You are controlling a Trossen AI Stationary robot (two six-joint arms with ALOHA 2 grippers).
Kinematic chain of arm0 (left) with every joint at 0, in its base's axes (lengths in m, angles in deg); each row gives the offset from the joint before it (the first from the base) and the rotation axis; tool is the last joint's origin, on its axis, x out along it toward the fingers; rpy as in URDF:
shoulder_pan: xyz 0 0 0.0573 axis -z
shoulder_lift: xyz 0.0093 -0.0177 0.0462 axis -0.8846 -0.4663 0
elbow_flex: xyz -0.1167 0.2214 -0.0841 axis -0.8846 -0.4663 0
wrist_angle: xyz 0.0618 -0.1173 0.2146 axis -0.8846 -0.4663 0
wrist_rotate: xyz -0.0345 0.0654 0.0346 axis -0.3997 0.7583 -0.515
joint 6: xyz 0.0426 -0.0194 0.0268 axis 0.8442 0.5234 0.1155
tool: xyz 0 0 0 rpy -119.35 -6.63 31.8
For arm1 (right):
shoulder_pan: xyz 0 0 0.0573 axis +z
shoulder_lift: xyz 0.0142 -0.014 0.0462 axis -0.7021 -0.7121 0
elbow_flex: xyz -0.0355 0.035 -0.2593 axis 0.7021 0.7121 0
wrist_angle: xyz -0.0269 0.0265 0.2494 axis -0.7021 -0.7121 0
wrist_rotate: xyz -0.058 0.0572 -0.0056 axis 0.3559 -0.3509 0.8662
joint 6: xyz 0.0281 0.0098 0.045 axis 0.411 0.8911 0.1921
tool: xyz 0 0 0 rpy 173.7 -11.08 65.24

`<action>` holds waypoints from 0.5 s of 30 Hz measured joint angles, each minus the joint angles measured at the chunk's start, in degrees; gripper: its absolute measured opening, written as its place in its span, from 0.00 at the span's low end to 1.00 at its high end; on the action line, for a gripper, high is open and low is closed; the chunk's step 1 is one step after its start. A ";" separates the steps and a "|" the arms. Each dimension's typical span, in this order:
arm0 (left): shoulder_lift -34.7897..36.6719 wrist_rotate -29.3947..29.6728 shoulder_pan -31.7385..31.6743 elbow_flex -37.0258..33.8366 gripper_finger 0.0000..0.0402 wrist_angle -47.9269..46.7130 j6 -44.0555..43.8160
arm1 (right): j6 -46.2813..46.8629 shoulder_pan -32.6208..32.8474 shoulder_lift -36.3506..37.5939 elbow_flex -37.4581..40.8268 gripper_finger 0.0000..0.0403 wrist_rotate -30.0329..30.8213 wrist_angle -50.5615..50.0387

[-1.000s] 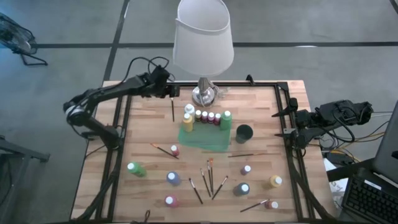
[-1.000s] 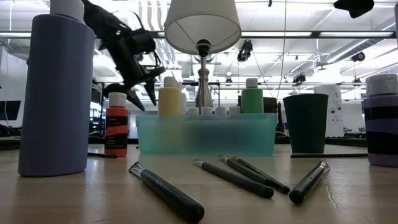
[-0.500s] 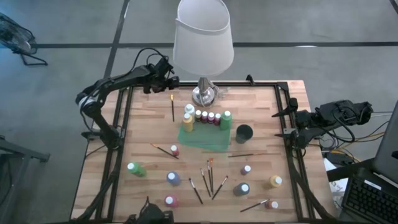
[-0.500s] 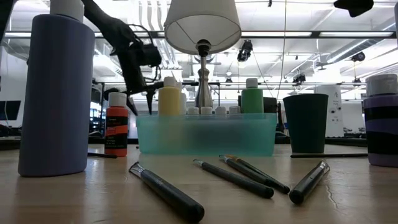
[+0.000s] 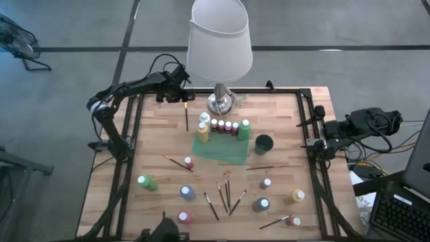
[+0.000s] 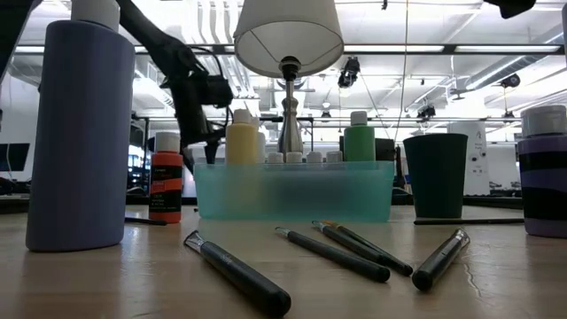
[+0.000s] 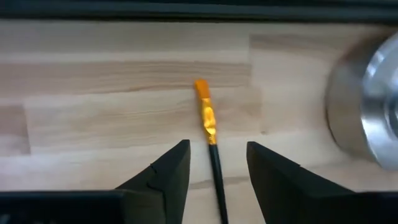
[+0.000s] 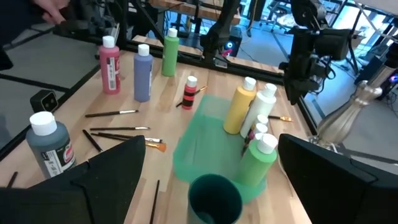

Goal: Pick & Place Paint Supplies
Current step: Put the pink paint bottle into the green bin

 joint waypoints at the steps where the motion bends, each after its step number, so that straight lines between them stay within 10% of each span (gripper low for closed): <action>1: 0.51 -0.65 -0.09 0.00 0.39 -0.13 2.26 | 0.20 0.00 -0.06 0.00 0.90 0.02 0.00; 15: 1.39 -3.76 -0.94 0.00 0.38 -0.26 29.67 | 0.53 -0.02 -0.26 0.00 0.90 0.04 0.03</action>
